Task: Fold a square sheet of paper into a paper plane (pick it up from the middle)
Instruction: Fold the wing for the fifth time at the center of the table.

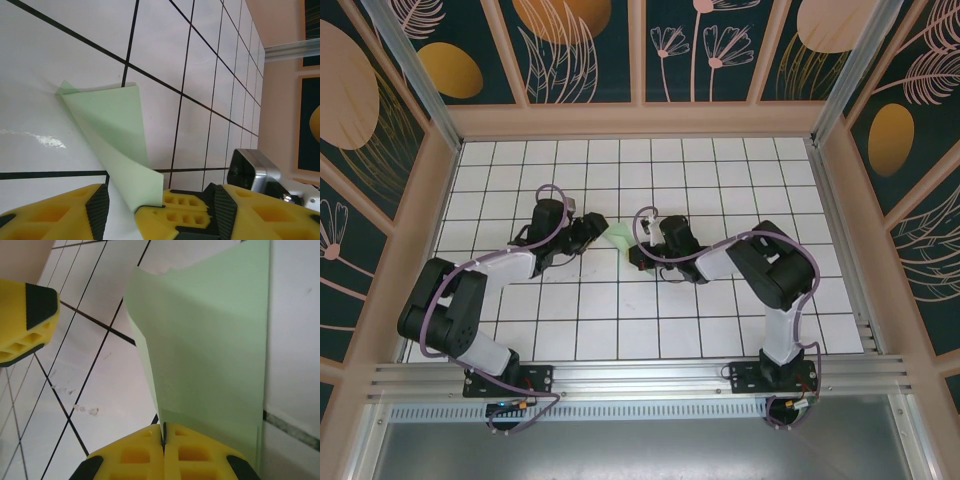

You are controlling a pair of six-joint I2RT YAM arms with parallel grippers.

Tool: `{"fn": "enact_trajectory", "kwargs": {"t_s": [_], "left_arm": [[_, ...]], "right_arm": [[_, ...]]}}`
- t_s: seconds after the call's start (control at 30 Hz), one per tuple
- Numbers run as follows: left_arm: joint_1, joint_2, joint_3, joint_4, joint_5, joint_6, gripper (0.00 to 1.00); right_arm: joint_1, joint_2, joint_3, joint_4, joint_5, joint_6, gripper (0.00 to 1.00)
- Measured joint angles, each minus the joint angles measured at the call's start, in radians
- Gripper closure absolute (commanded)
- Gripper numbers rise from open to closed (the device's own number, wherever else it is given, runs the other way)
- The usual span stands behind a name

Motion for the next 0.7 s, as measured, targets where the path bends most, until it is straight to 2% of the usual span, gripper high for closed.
{"fn": "enact_trajectory", "kwargs": {"t_s": [0.3, 0.7], "left_arm": [[0.0, 0.022, -0.037, 0.066, 0.042, 0.014, 0.43], [-0.004, 0.061, -0.072, 0.184, 0.1, 0.061, 0.59]], "right_arm": [[-0.033, 0.022, 0.0, 0.075, -0.116, 0.171, 1.0], [-0.069, 0.055, -0.022, 0.215, -0.213, 0.395, 1.0]]}}
